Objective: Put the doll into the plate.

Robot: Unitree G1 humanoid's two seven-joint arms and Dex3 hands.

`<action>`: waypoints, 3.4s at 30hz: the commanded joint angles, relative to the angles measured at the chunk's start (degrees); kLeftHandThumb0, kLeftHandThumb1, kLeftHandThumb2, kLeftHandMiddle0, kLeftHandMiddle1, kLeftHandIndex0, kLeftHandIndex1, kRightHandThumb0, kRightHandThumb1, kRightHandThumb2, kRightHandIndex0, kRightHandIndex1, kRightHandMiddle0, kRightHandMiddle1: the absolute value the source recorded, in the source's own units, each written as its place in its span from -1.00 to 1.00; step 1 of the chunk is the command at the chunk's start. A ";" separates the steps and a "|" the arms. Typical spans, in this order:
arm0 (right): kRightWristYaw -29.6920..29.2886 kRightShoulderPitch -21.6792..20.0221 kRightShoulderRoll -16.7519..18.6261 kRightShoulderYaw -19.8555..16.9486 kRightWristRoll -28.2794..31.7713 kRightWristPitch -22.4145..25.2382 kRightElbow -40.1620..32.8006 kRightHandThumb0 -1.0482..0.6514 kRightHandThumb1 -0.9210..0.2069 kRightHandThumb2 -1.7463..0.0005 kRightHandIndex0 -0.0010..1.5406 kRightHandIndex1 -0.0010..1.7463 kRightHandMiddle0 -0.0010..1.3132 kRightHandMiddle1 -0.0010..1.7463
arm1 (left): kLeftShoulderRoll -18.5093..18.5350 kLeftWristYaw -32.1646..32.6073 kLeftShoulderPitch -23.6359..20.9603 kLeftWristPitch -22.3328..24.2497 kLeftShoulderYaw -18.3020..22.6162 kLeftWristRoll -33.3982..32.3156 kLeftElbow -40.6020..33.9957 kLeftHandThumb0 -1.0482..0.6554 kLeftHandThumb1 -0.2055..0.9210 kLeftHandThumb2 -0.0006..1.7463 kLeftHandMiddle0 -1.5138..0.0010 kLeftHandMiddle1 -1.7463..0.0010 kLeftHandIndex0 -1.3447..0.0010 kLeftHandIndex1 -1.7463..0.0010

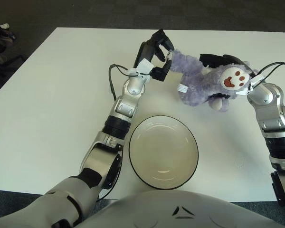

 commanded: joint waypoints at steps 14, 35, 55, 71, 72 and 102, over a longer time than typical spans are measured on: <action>1.82 -5.13 0.90 -2.99 8.35 -1.11 -0.54 0.97 0.63 -0.95 0.14 1.00 0.65 1.00 | 1.42 4.14 -1.56 0.15 1.02 1.51 3.78 0.22 0.13 0.24 0.25 -0.64 0.31 -1.00; 6.01 -6.97 1.91 -2.58 14.02 7.02 -6.82 0.96 0.60 -0.93 0.13 1.00 0.66 1.00 | 1.27 1.48 -3.26 -3.61 3.45 -4.73 10.06 0.22 -0.09 0.53 0.32 -0.99 0.27 -1.00; 8.01 -5.82 6.34 -0.19 17.86 13.13 -13.67 0.89 0.44 -0.80 0.01 1.00 0.51 1.00 | 4.81 1.99 -0.53 -7.98 5.36 -4.45 10.75 -0.22 0.58 -0.03 -0.59 -1.00 0.50 -1.00; 11.22 -6.38 8.62 2.16 21.79 14.63 -14.98 0.89 0.44 -0.80 0.01 1.00 0.55 1.00 | 10.95 -1.10 5.52 -3.96 9.52 -6.38 4.08 -0.23 0.48 0.05 -0.43 -1.00 0.45 -1.00; 11.00 -6.29 8.72 2.35 21.41 14.03 -14.95 0.89 0.44 -0.80 0.01 1.00 0.56 1.00 | 10.90 -0.73 5.70 -3.69 9.61 -6.16 3.83 -0.23 0.47 0.06 -0.43 -1.00 0.44 -1.00; 16.11 -5.79 8.64 3.92 26.47 17.71 -16.94 0.89 0.44 -0.80 0.02 1.00 0.57 1.00 | 11.83 0.76 5.50 -4.97 10.94 -5.76 6.27 -0.24 0.41 0.10 -0.48 -1.00 0.41 -1.00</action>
